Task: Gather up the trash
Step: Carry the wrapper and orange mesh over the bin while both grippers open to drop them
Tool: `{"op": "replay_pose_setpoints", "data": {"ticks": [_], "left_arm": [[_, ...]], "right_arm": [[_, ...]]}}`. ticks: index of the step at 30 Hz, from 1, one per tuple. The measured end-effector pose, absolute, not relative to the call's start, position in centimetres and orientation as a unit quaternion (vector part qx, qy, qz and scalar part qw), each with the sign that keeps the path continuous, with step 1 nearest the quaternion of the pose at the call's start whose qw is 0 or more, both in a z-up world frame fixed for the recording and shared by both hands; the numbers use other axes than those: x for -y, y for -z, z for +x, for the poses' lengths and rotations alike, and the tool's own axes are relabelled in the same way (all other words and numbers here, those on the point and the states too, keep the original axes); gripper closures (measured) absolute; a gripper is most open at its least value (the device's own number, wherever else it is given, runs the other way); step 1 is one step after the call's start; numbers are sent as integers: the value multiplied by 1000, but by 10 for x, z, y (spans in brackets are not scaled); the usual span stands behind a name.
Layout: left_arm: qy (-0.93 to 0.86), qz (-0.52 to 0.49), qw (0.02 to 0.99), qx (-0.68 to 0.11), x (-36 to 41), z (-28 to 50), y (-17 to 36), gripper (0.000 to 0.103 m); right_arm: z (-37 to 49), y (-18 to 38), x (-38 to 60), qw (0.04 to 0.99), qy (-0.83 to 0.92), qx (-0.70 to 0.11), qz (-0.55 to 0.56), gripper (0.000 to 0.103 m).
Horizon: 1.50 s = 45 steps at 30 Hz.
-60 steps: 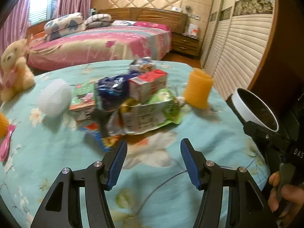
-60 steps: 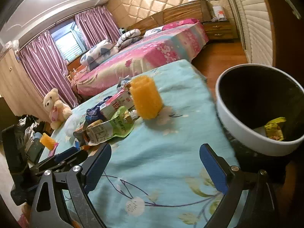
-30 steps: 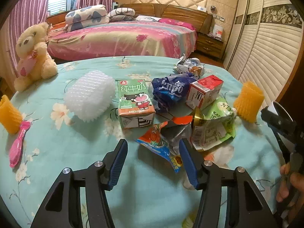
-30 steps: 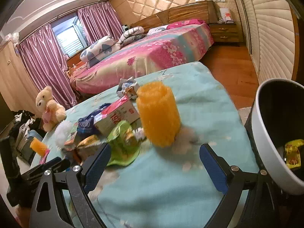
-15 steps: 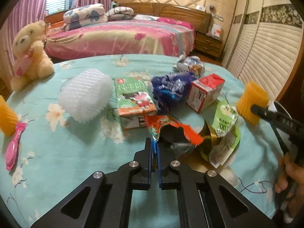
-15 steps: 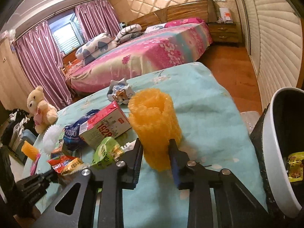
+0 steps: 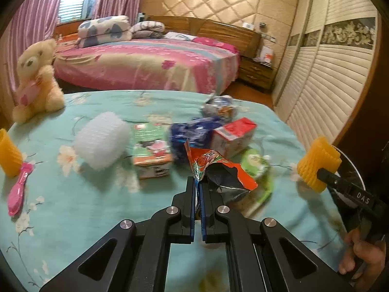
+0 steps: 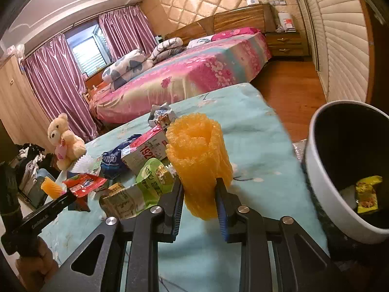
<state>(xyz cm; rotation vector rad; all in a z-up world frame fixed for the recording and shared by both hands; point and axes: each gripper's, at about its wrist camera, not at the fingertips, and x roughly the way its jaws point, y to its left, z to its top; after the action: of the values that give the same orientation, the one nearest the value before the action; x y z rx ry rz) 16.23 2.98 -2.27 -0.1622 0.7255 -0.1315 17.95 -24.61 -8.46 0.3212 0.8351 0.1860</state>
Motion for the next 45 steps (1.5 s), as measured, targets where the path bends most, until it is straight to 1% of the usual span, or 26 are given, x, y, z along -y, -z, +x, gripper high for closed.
{"op": "replay_pose_setpoints", "data": {"ticks": [26,33,37,45], "left_arm": [[189,-26,913,-359,91,175,21,101],[214,-13,909,-357,124,179,21,101],[223,-9,907,-357,138,182,20,101],[239,2,905,-352,164,192,19,101]], "right_arm": [[115,66,326,904,-25,-381,191,78],[106,59,348,909,-9,-370,194,78],[103,54,357,912,0,-362,193,81],[102,55,381,912,32,-356,203,81]]}}
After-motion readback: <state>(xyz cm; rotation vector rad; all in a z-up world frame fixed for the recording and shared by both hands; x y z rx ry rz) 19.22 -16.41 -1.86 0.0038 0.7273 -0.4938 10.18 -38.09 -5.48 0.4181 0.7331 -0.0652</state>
